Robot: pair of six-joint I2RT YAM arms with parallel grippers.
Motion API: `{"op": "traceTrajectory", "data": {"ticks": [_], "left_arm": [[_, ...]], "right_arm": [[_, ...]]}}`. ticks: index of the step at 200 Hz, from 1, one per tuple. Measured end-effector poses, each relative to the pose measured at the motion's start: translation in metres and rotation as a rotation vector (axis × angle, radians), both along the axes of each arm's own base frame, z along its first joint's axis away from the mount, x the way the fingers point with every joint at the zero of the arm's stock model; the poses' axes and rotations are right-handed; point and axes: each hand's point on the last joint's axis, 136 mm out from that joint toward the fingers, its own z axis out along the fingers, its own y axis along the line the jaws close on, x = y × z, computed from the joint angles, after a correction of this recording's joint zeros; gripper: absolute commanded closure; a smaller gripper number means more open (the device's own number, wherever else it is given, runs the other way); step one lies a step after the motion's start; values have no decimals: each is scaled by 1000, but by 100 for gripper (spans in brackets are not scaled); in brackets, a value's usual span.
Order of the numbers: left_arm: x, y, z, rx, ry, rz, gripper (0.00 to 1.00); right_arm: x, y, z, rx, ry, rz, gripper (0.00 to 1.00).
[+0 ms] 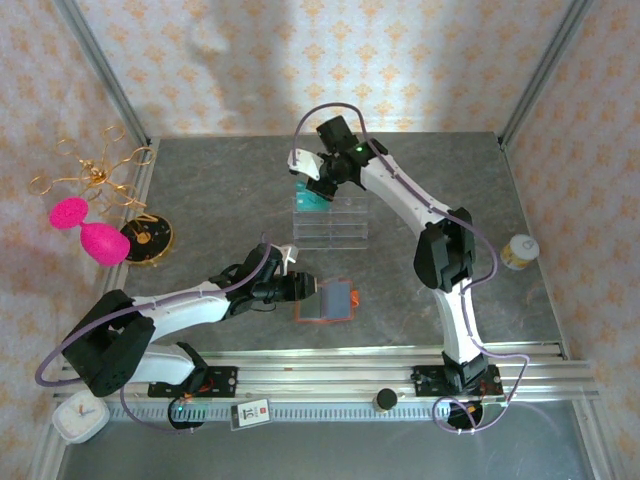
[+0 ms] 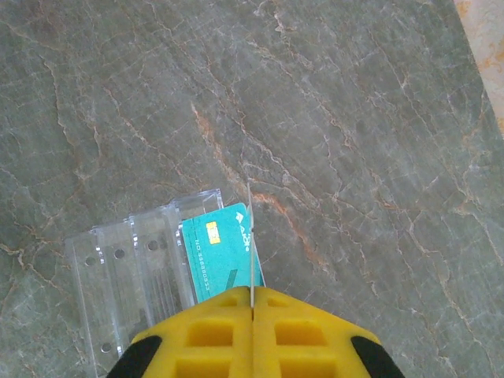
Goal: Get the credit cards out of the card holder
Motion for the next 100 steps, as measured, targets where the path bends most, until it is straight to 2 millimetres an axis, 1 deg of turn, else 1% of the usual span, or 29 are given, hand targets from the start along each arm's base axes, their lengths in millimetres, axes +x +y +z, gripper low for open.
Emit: {"op": "traceTrajectory", "data": {"ticks": [43, 87, 94, 100], "left_arm": [[0, 0, 0, 0, 0, 2, 56], [1, 1, 0, -1, 0, 2, 56], [1, 1, 0, -1, 0, 2, 56], [1, 0, 0, -1, 0, 2, 56]], "right_arm": [[2, -2, -17, -31, 22, -7, 100], [2, -2, -20, -37, 26, -9, 100], [2, -2, -20, -36, 26, -9, 94], [2, -2, -20, -36, 26, -9, 87]]}}
